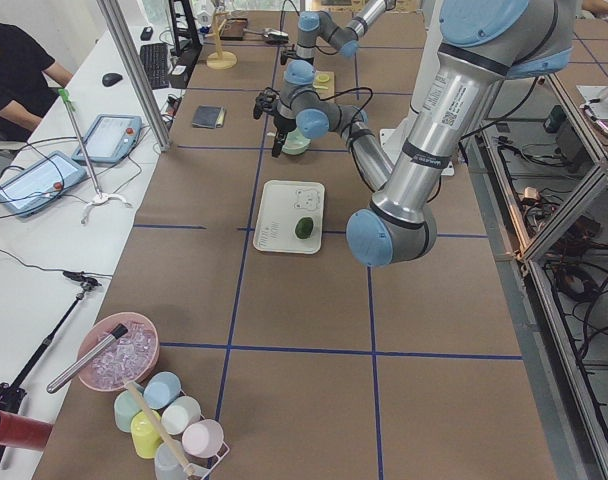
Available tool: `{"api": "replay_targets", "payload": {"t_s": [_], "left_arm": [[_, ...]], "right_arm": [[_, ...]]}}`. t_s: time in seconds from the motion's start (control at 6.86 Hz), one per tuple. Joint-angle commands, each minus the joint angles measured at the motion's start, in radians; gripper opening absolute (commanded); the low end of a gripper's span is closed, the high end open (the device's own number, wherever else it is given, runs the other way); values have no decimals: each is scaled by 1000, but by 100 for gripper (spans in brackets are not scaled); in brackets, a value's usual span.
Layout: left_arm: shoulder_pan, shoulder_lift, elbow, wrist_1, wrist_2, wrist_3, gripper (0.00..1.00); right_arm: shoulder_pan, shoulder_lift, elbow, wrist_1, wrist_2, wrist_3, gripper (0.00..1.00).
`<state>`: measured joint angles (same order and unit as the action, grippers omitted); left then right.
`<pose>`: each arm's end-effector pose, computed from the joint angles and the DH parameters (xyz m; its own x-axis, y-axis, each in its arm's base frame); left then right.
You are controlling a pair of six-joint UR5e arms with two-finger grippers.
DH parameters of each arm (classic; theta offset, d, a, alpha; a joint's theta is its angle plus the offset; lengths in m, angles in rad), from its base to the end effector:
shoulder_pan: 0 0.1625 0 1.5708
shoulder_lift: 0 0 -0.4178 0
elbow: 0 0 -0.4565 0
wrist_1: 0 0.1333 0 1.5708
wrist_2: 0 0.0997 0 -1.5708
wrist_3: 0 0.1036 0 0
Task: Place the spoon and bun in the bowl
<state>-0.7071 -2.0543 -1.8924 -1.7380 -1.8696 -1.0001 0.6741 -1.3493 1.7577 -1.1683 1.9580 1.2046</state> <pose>0.4263 -0.4995 0.1767 0.5960 0.1699 -0.7848 0.1355 0.9421 0.3068 -0.4482 -0.4787 0.3826 0.6329 0.0812 0.7700 -0.1473 0.9890 0.0167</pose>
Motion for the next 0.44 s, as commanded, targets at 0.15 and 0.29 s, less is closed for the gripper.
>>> {"api": "replay_targets", "payload": {"t_s": [0.15, 0.29], "left_arm": [[0, 3, 1, 0, 1, 0, 88], [0, 5, 1, 0, 1, 0, 88]], "right_arm": [[5, 10, 14, -7, 12, -10, 0], [5, 44, 38, -57, 10, -8, 0]]}}
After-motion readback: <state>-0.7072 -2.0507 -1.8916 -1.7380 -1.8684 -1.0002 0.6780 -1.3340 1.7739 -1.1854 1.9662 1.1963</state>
